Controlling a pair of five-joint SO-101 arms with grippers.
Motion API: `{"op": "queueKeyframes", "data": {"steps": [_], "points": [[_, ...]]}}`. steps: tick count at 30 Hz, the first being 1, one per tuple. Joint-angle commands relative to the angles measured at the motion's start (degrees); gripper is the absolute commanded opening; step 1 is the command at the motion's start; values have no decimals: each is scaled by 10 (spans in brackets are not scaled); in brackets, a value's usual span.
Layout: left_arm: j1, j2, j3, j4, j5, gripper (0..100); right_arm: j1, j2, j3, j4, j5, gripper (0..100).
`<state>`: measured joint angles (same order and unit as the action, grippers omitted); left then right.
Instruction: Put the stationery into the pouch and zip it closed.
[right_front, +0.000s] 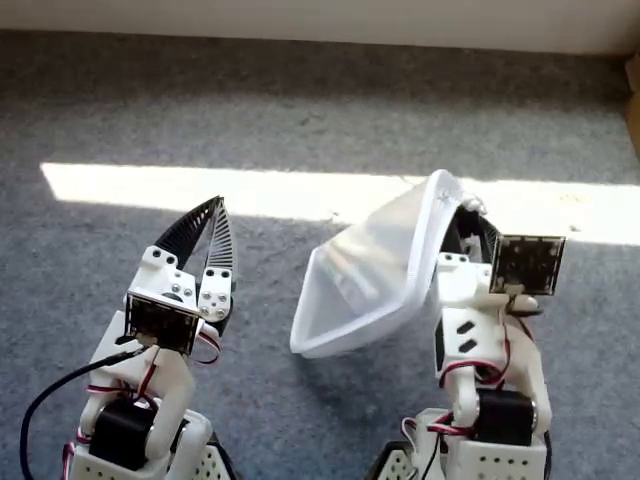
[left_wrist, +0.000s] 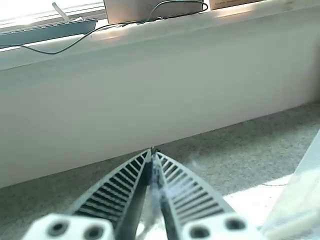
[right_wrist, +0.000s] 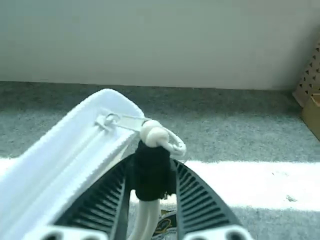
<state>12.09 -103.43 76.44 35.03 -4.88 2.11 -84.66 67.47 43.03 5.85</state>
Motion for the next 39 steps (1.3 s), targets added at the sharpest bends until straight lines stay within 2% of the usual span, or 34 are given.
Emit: {"op": "queueKeyframes", "data": {"steps": [1,8,15,22,29,35,39], "points": [[-4,-4,-4,-2,7,7,-17,118,-38,-2,2,7],[-4,-4,24,-34,6,7,-17,247,-89,0,2,9],[-5,-4,33,-49,5,7,-20,266,-94,1,3,13],[-5,-4,33,-49,5,7,-19,266,-95,22,-1,178],[-5,-4,33,-49,5,7,-16,266,-95,26,-1,183],[-5,-4,33,-49,5,7,-16,266,-196,170,-1,184],[-5,-4,33,-49,5,7,-16,266,-239,218,-1,185]]}}
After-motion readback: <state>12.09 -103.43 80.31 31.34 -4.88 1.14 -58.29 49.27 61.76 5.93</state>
